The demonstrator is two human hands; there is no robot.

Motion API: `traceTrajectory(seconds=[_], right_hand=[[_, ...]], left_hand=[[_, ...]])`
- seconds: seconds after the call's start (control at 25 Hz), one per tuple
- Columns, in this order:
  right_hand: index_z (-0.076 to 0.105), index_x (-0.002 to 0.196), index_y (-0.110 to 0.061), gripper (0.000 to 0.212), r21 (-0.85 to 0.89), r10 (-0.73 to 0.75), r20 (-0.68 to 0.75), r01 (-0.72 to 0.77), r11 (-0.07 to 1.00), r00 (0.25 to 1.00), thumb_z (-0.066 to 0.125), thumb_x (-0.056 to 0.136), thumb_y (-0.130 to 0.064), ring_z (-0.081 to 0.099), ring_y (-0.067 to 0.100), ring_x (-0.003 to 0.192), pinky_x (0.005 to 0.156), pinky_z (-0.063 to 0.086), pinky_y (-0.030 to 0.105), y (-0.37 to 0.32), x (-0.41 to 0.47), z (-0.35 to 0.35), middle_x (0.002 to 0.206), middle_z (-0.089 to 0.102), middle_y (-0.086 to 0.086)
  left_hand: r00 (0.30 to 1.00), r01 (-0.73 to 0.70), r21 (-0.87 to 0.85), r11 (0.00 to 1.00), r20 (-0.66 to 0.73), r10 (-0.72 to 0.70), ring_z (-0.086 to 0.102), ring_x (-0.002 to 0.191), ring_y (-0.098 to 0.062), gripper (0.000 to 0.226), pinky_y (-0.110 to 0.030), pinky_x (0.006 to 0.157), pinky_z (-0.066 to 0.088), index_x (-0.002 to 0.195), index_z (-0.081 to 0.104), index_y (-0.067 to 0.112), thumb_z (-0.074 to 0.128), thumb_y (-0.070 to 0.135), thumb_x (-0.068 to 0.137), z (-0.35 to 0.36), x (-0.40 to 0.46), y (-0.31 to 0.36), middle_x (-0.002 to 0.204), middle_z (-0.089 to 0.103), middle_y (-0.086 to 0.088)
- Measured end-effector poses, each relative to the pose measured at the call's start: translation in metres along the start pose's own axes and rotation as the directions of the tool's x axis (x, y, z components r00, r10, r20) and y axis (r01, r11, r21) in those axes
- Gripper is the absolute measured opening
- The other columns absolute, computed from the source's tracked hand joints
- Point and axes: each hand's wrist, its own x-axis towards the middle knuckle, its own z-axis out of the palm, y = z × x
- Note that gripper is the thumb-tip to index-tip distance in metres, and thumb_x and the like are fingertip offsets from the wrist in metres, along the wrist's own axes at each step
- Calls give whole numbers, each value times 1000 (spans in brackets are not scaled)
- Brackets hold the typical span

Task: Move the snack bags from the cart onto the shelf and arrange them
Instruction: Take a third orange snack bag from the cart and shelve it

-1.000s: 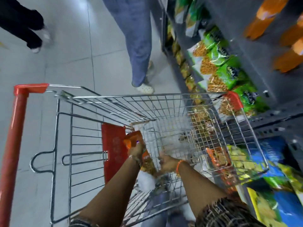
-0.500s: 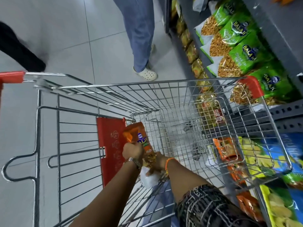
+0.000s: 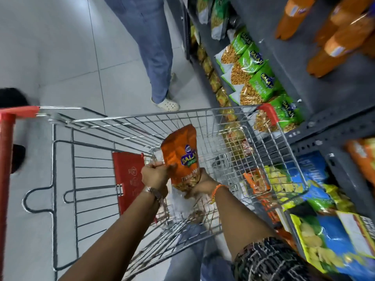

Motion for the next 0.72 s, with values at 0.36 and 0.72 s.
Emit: traceTrajectory(seconds=[0.36, 0.72], right_hand=[[29, 132, -39, 117, -73, -392, -513, 416, 907, 764, 102, 40, -47, 64, 18, 119, 98, 56, 36, -45, -182, -81, 126, 61, -10], [42, 125, -32, 117, -139, -209, -970, 424, 895, 121, 88, 29, -79, 62, 8, 107, 87, 57, 29, -50, -382, -110, 118, 59, -12]], left_hand=[[802, -295, -321, 900, 429, 416, 72, 68, -24, 24, -35, 69, 60, 90, 64, 9, 76, -10, 80, 2, -128, 107, 75, 76, -10], [183, -353, -616, 704, 693, 698, 75, 64, -8, 18, -18, 55, 57, 92, 74, 16, 82, 6, 79, 58, -289, 206, 81, 81, -3]])
